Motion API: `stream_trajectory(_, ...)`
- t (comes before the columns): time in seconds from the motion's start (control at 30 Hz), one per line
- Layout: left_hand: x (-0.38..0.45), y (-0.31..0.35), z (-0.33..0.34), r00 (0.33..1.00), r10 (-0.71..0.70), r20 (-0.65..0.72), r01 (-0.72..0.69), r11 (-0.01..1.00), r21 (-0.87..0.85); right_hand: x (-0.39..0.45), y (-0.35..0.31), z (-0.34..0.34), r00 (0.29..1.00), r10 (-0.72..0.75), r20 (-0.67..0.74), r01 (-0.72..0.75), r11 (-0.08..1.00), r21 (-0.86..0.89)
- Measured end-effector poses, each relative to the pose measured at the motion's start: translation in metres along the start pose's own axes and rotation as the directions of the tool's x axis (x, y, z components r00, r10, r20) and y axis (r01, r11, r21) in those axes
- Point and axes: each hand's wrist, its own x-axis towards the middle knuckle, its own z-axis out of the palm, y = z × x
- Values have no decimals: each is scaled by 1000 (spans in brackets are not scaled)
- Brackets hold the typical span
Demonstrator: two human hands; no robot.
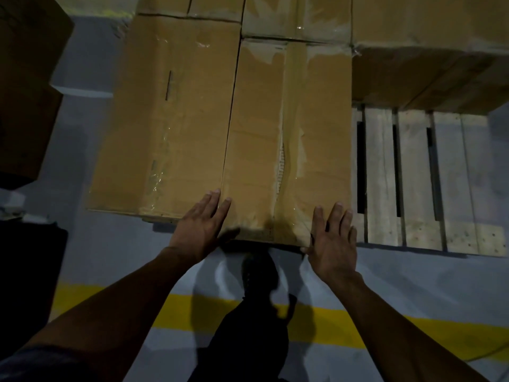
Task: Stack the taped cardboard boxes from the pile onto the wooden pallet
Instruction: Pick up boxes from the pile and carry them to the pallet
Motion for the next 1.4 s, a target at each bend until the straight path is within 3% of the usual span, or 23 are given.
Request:
stream_trajectory(0.43, 6, -2, 1, 998, -2, -62, 8, 994, 107, 14, 1, -10, 1000, -10, 1, 10, 1000, 23)
stream_trajectory(0.93, 11, 1, -1, 989, -48, -142, 56, 997, 56, 32, 2, -18, 1000, -12, 4, 12, 999, 30)
stream_trajectory(1.4, 6, 5, -5, 992, -71, -100, 74, 997, 30, 36, 4, -21, 1000, -19, 12, 18, 999, 50)
